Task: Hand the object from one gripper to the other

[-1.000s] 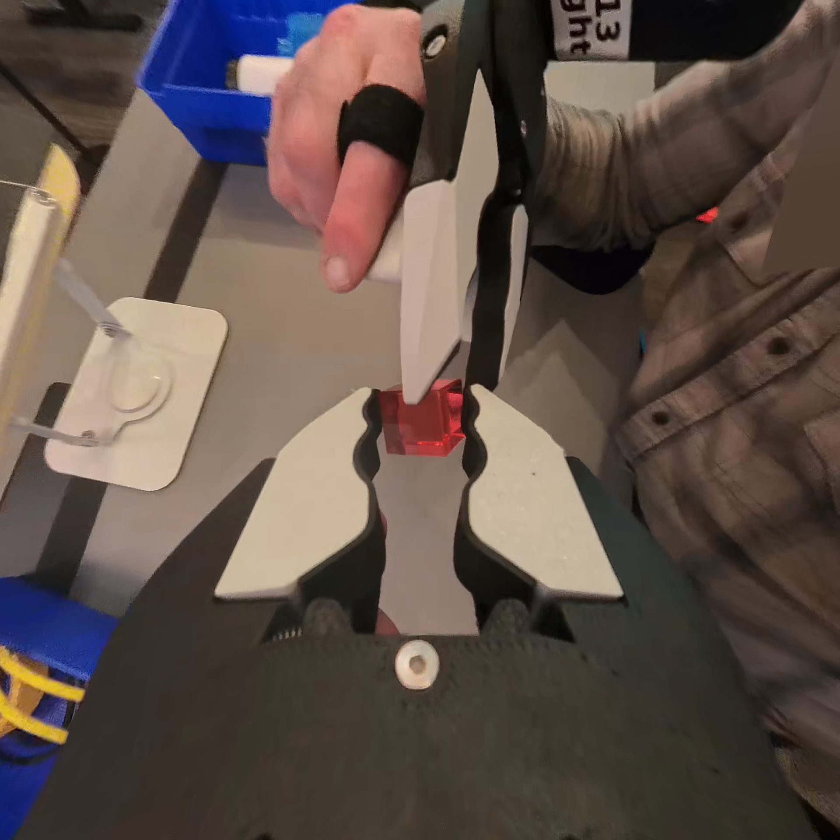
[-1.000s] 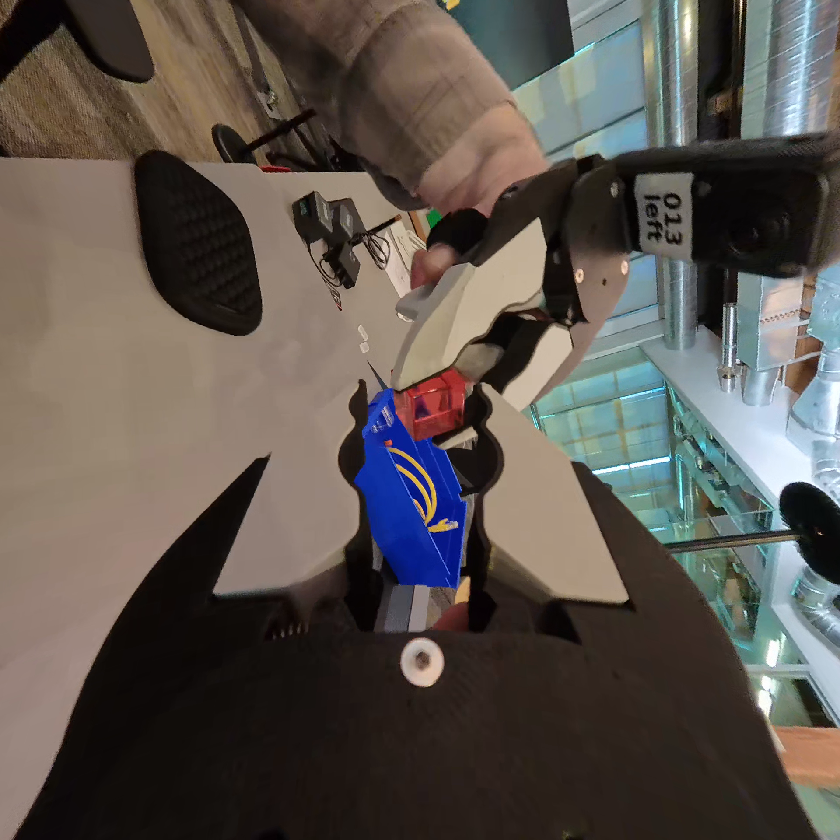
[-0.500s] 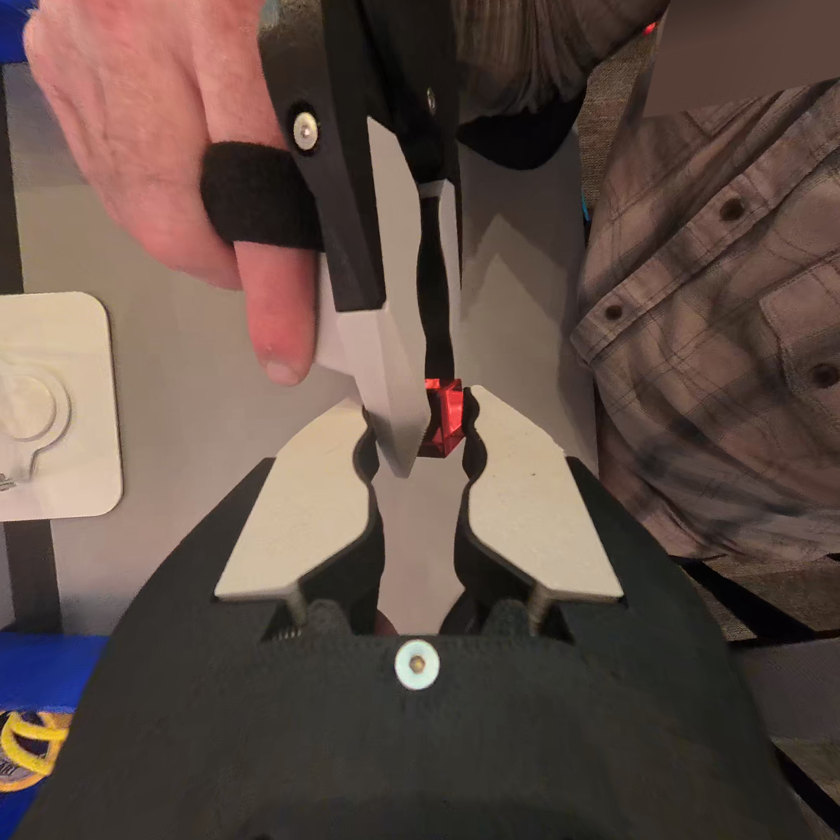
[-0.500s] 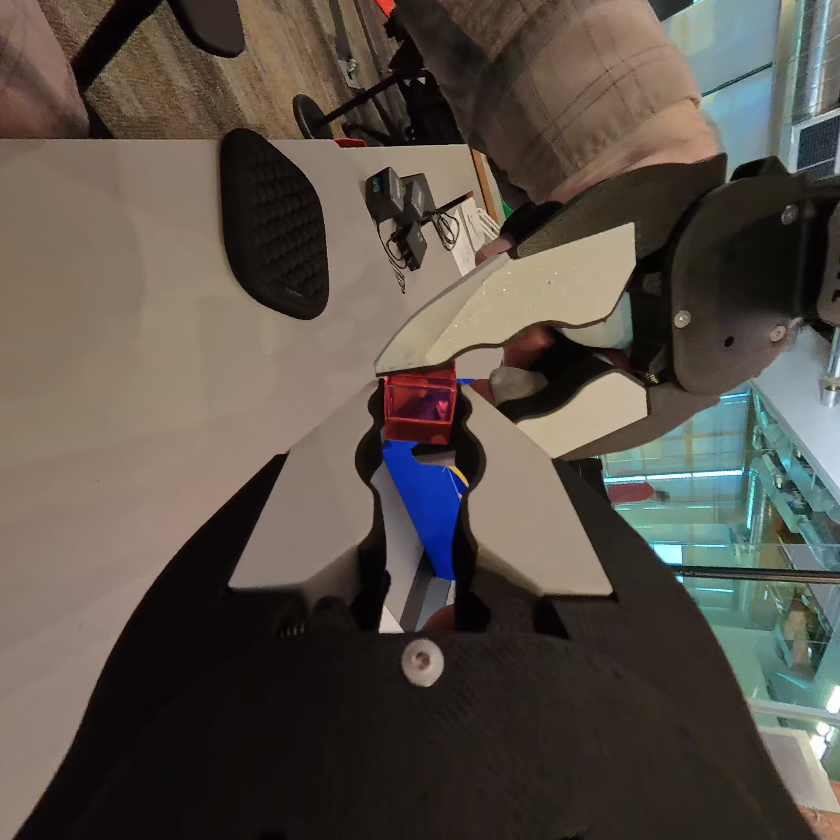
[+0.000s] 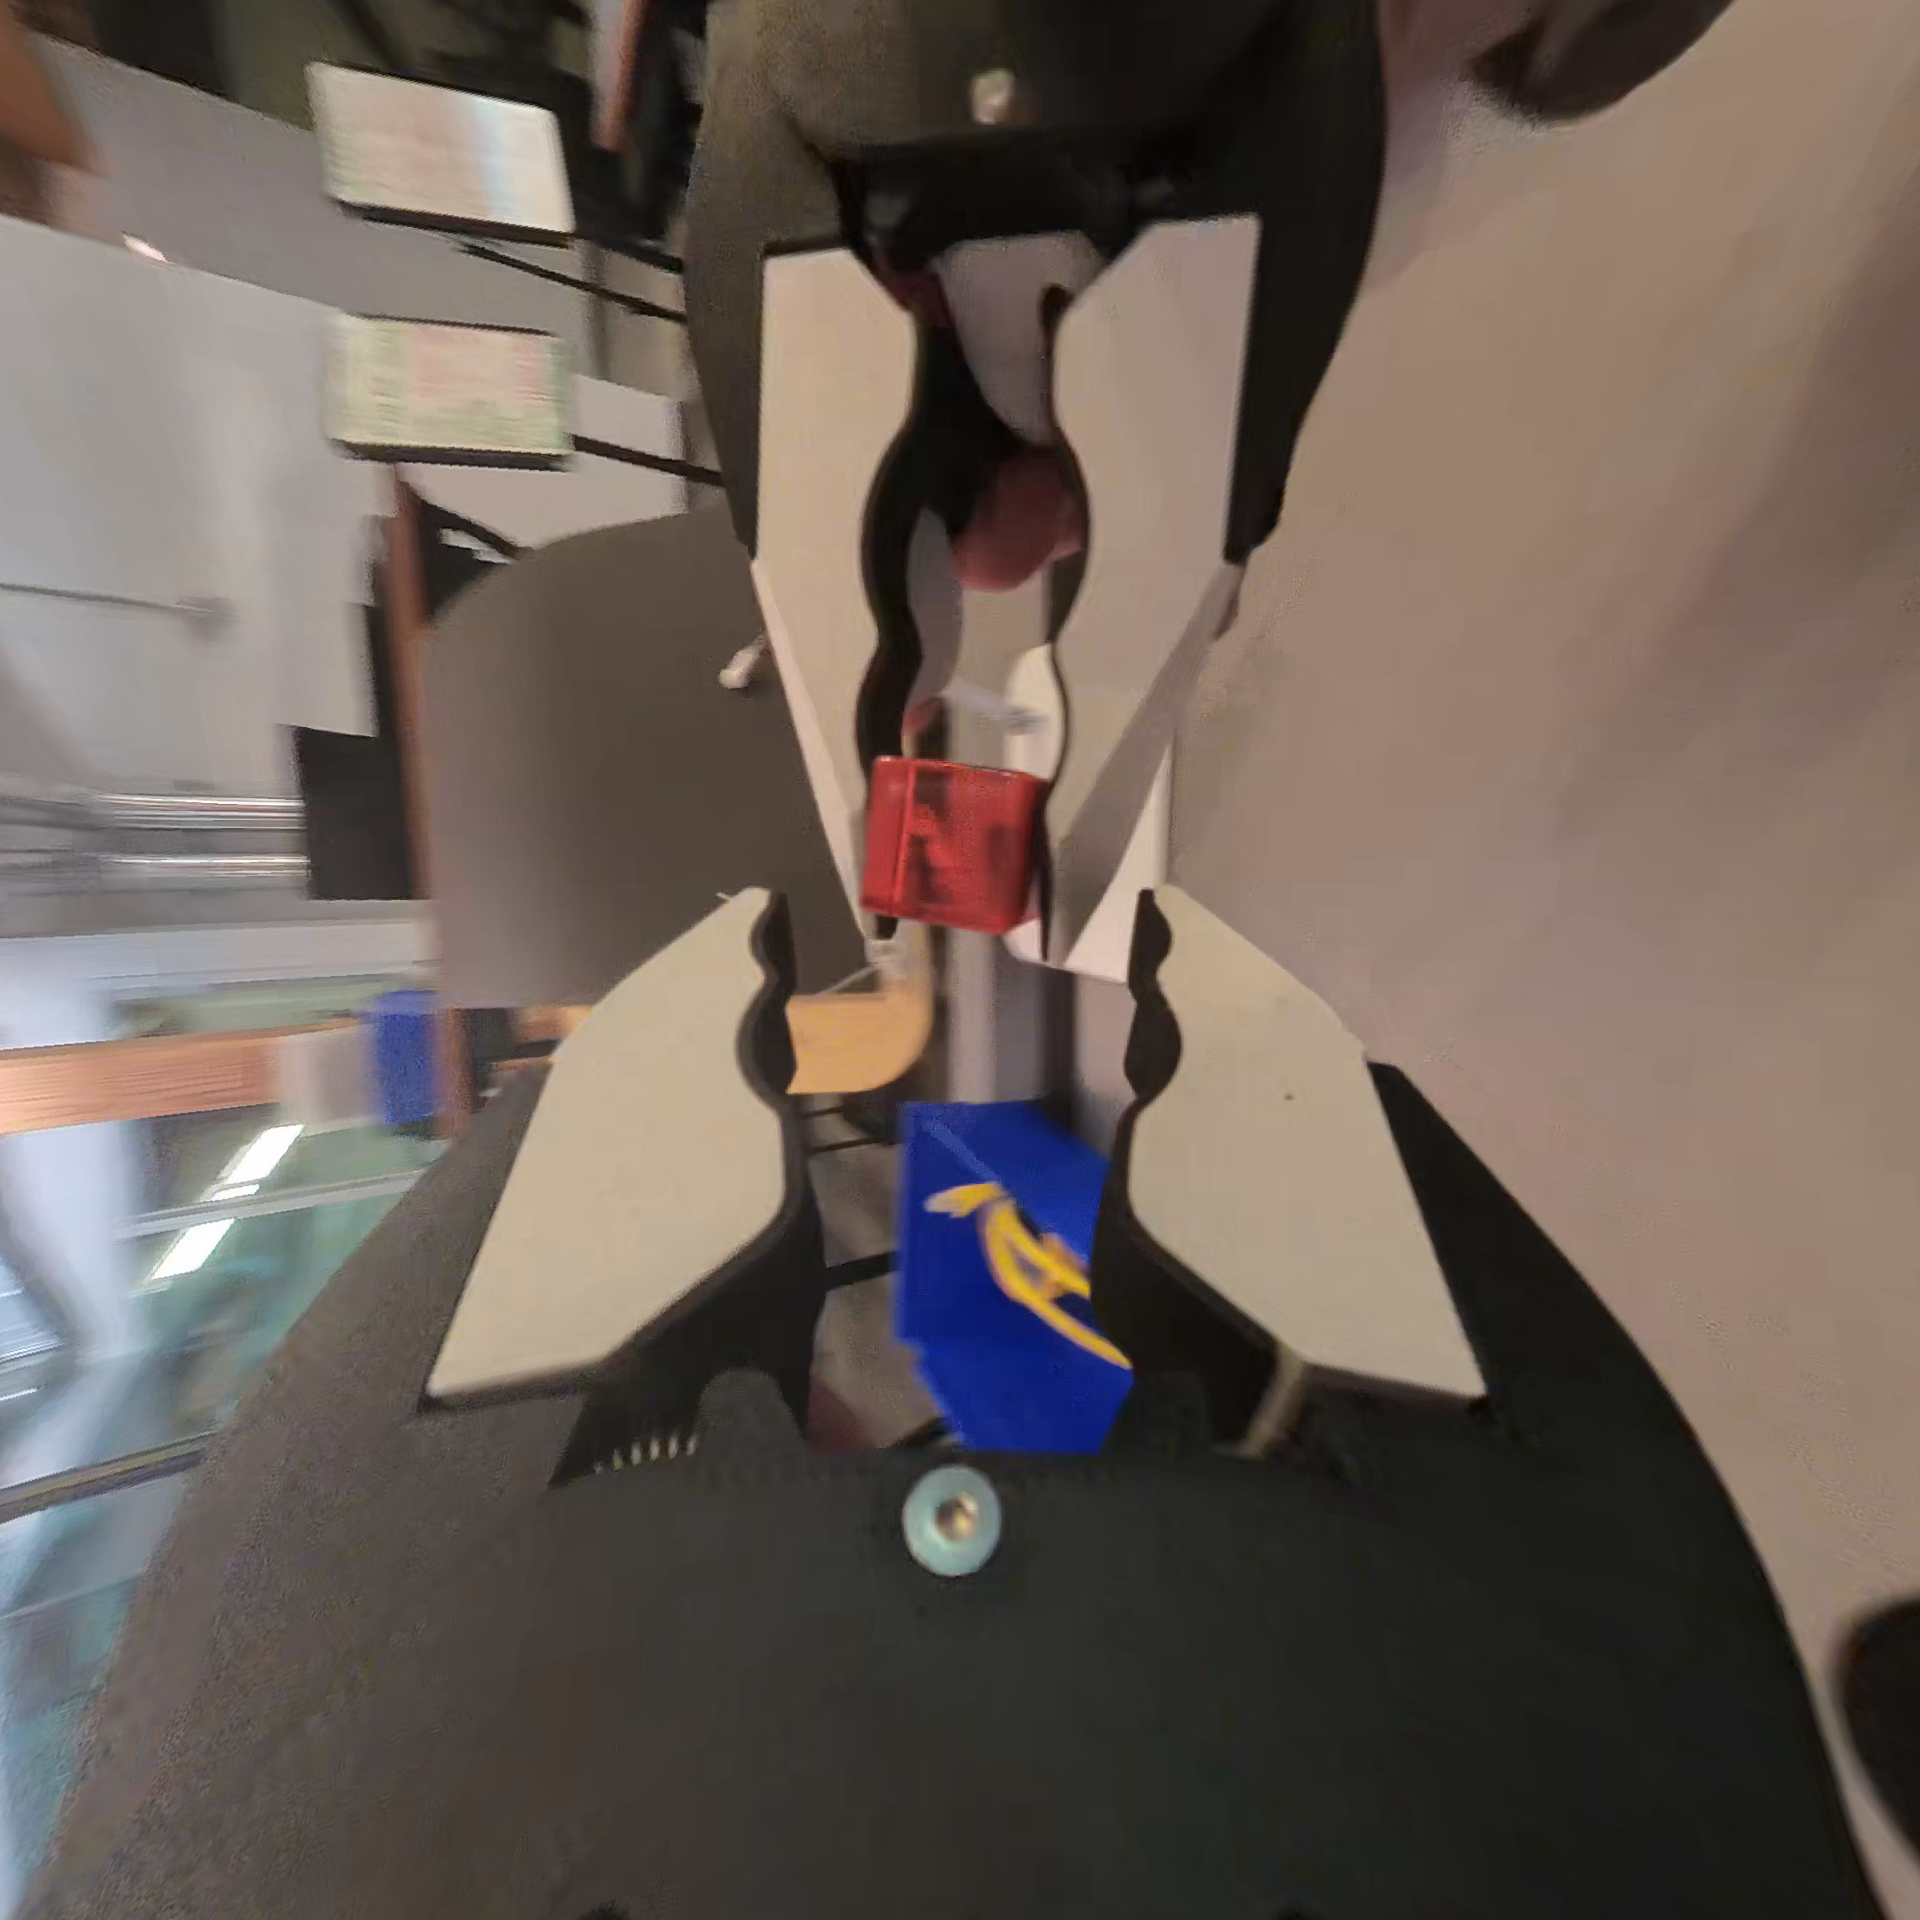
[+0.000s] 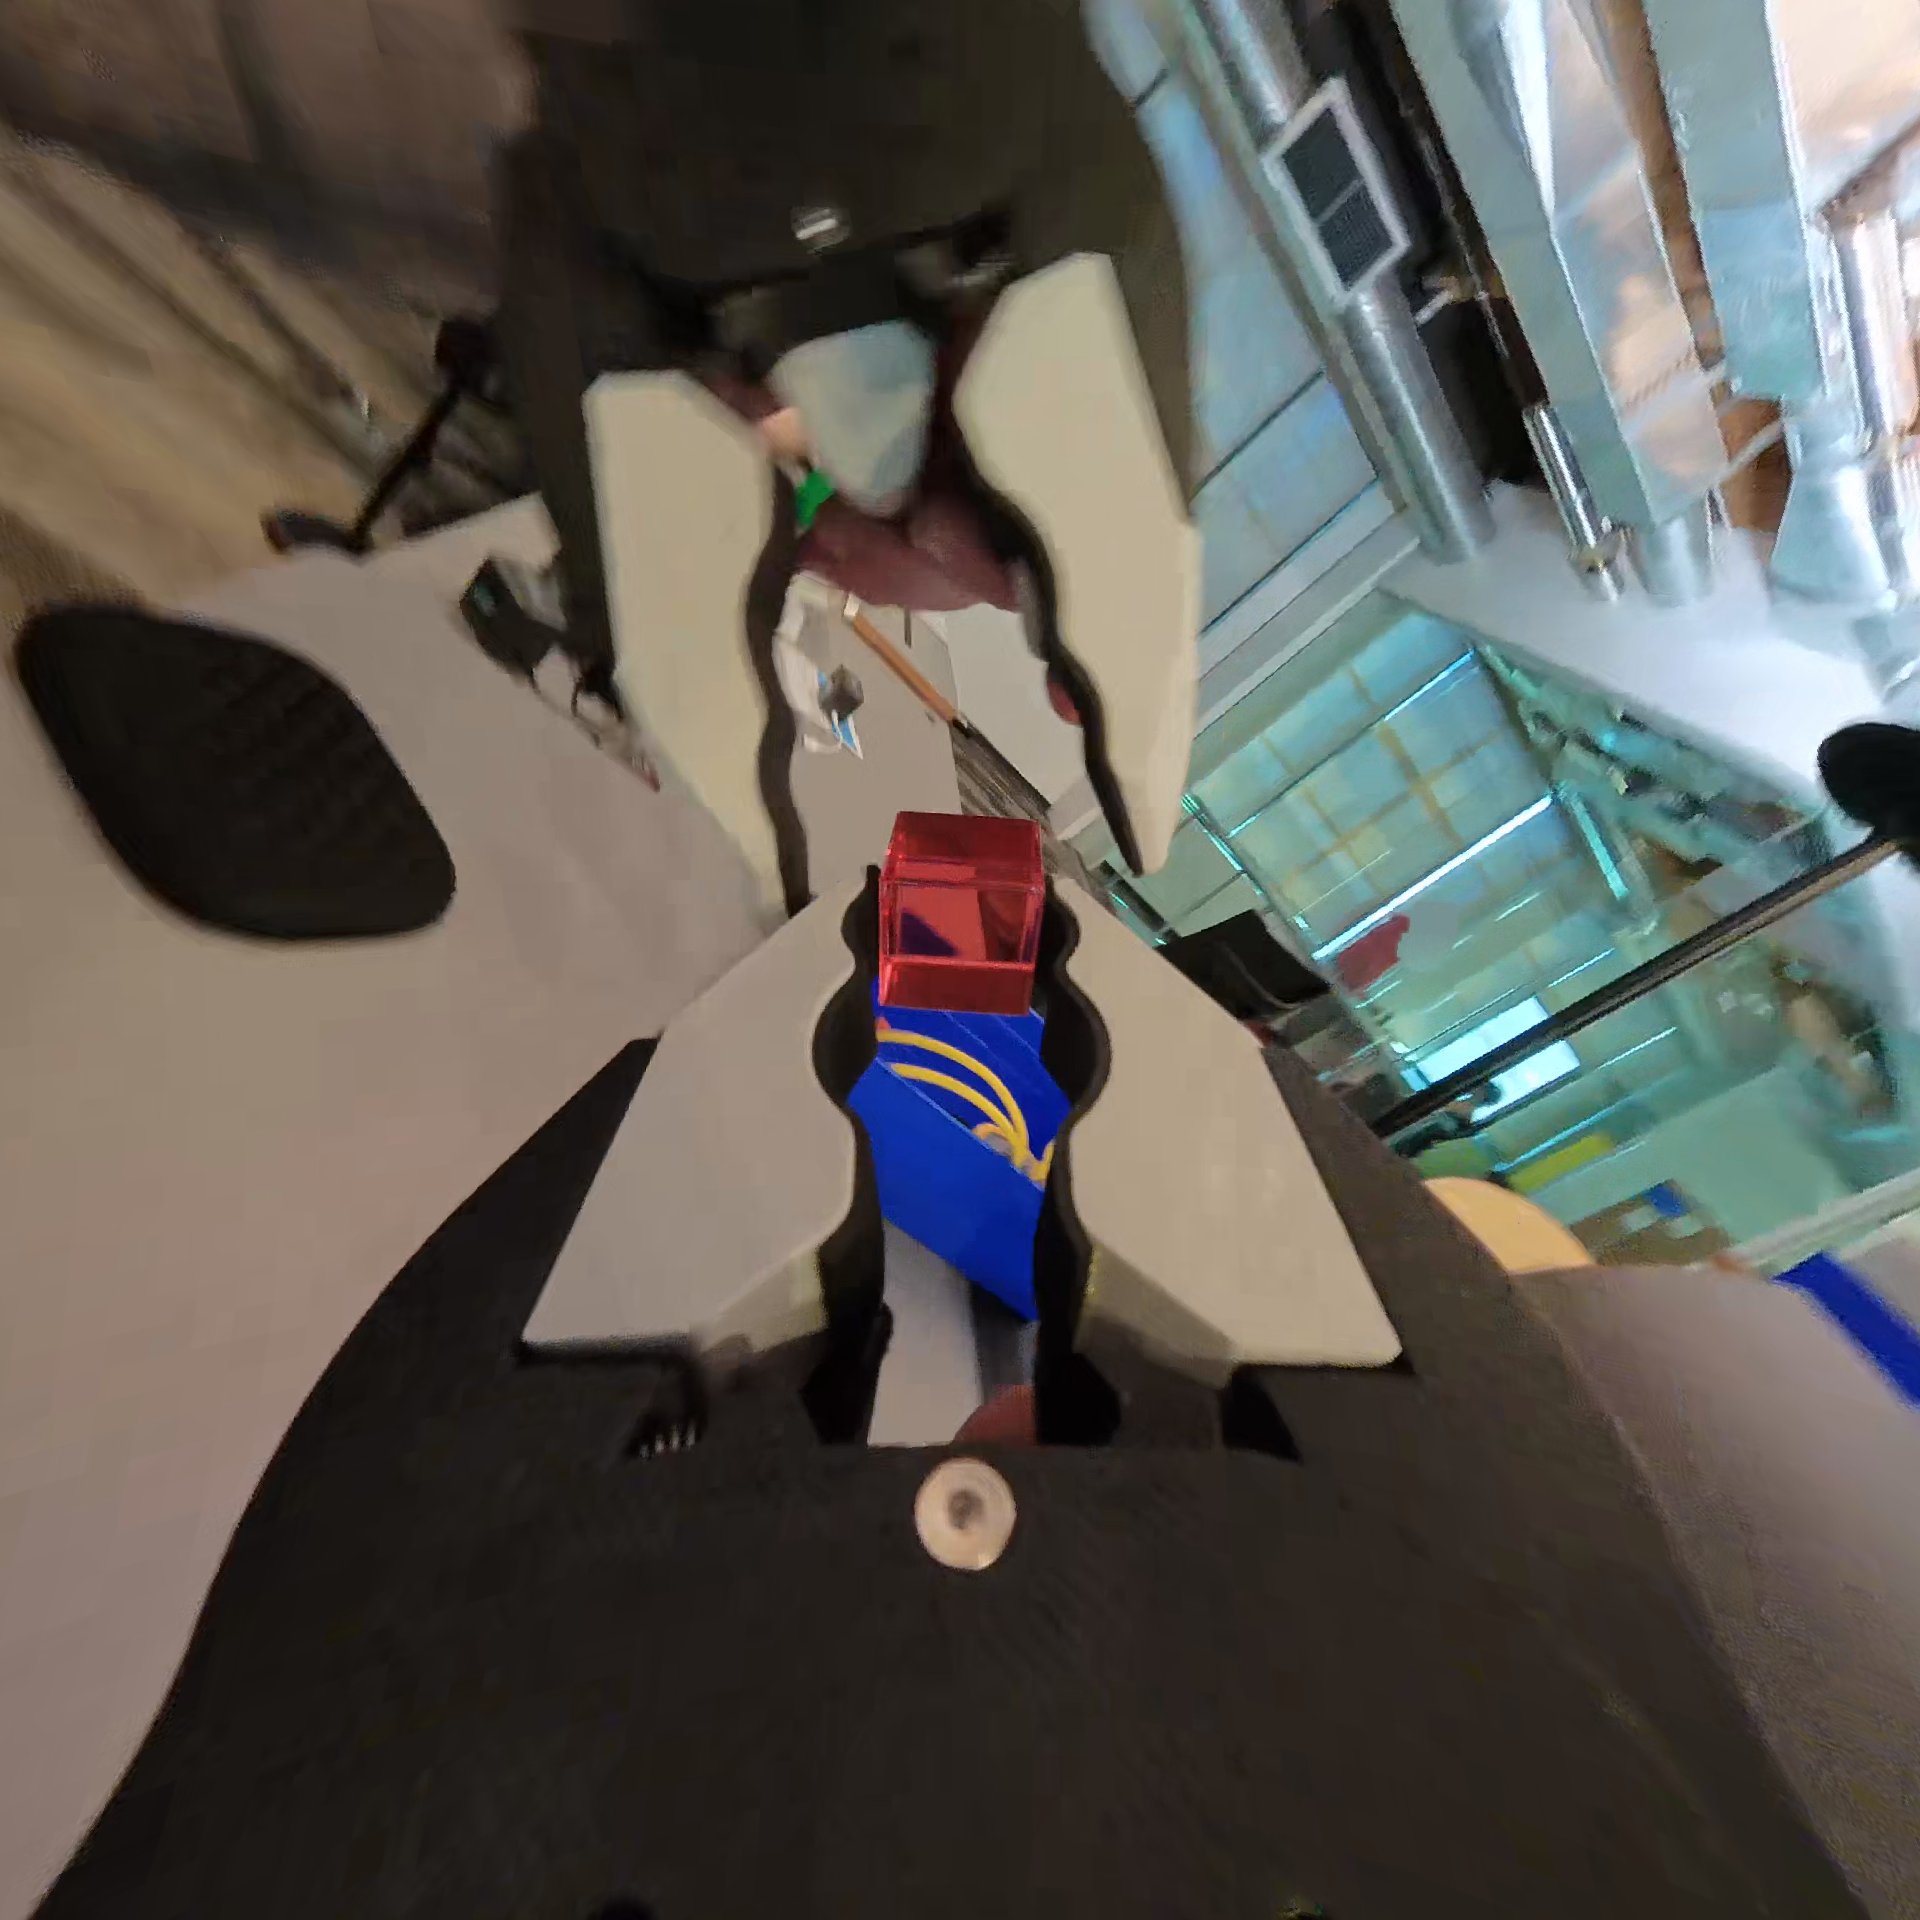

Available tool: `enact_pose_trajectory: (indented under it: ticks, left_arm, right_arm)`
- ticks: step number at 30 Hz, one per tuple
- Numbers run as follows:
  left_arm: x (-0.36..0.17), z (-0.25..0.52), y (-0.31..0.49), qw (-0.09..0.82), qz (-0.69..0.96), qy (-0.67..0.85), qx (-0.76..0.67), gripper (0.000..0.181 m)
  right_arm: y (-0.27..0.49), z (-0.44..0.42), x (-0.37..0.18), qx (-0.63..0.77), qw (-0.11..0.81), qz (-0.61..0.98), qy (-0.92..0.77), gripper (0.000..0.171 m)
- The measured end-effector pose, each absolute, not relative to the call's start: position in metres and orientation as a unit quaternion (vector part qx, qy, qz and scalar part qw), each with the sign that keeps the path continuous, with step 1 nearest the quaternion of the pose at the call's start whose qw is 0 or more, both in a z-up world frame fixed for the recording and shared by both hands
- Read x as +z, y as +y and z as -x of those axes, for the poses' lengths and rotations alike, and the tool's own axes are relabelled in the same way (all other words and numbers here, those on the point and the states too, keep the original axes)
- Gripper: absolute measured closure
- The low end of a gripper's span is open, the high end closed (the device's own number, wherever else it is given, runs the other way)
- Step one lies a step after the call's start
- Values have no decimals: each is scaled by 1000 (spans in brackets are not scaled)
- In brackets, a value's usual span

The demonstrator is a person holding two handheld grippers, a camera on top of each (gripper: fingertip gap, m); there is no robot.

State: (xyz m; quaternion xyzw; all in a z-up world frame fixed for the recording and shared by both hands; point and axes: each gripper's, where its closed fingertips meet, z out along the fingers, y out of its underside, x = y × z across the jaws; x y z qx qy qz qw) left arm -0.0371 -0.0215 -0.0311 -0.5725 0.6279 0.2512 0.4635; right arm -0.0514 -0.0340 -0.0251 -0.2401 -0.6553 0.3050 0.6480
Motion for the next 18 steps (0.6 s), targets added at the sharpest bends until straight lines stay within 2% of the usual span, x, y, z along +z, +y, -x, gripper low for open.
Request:
enact_pose_trajectory:
  ticks: [4,9,18]
  left_arm:
    - [-30,36,-14,480,482,635,367,112]
    - [-15,16,-19,542,360,633,419,116]
    - [-32,-21,-34,551,276,681,396,125]
  right_arm:
    - [-36,49,-11,491,561,301,-595,146]
    - [-50,37,-10,683,377,295,-552,146]
    - [-80,6,-37,778,195,176,-570,147]
